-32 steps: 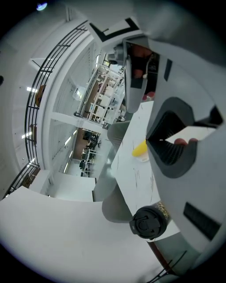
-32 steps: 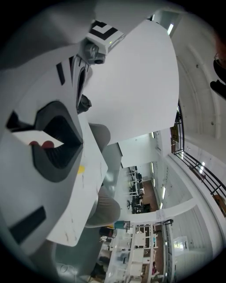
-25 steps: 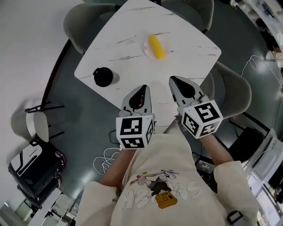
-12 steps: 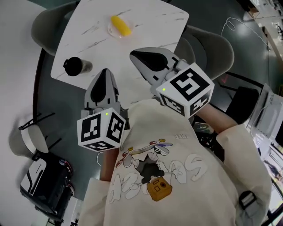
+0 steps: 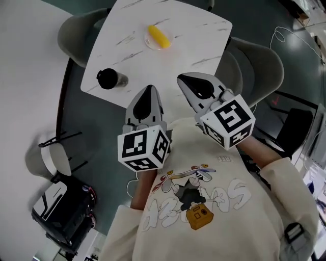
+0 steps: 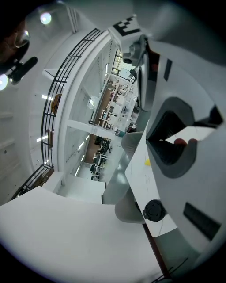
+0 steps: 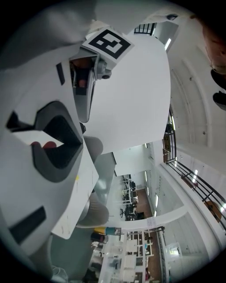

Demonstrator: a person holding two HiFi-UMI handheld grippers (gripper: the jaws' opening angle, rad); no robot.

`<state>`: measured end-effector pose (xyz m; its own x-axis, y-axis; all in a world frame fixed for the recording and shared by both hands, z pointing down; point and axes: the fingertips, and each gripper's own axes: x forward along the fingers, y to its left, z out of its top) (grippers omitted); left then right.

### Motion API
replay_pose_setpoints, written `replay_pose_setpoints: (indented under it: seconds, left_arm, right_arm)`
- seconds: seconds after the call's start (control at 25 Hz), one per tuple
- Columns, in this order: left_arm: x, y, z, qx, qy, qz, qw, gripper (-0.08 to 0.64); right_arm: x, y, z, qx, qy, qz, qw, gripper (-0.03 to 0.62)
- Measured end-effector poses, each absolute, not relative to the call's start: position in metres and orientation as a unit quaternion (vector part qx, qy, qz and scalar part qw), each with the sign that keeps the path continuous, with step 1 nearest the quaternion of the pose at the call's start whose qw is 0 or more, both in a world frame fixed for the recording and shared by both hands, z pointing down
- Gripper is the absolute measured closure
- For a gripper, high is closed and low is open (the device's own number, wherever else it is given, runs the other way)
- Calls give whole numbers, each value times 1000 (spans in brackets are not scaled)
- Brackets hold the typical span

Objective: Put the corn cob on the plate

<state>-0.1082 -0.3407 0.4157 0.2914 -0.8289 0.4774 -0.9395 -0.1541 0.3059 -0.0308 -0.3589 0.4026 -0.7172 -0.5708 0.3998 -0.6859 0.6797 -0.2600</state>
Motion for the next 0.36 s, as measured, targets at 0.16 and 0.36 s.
replay_pose_setpoints:
  seconds: [0.16, 0.36]
  left_arm:
    - [-108, -342, 435, 753, -579, 127, 285, 552]
    - [-137, -329, 452, 740, -584, 153, 295, 552]
  right_arm:
    - [-39, -331, 416, 375, -898, 166, 160, 588]
    - [-64, -307, 397, 365, -912, 93, 162, 588]
